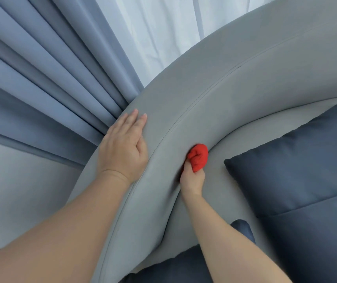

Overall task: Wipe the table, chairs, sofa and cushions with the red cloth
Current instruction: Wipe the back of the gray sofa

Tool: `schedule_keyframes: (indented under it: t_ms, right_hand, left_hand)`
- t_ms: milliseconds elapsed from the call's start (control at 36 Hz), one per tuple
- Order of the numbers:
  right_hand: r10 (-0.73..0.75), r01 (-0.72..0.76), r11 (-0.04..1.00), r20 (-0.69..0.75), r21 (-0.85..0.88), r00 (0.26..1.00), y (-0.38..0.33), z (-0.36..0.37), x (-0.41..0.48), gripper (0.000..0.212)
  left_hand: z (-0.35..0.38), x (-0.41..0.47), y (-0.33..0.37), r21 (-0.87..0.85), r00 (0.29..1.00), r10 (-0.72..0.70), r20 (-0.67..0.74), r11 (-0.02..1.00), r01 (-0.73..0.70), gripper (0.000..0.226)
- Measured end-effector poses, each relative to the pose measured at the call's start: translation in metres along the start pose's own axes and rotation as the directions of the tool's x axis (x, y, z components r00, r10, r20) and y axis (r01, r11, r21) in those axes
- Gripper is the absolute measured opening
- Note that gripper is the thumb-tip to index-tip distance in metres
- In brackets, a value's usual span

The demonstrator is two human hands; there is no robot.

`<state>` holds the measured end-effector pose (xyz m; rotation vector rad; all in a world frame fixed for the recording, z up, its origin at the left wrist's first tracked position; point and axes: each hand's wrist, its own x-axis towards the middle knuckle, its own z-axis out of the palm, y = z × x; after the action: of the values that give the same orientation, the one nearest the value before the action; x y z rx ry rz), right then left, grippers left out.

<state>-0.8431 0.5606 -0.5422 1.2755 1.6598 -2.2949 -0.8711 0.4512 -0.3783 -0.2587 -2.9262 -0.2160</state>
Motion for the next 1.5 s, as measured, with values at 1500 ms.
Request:
schedule_keyframes:
  t_ms: [1500]
  right_hand:
    - [-0.239,0.275,0.957,0.283,-0.093,0.929,-0.181,-0.148,0.074,0.022]
  left_hand:
    - [-0.013,0.107,0.077,0.079,0.991,0.083,0.107,0.993,-0.091,0.032]
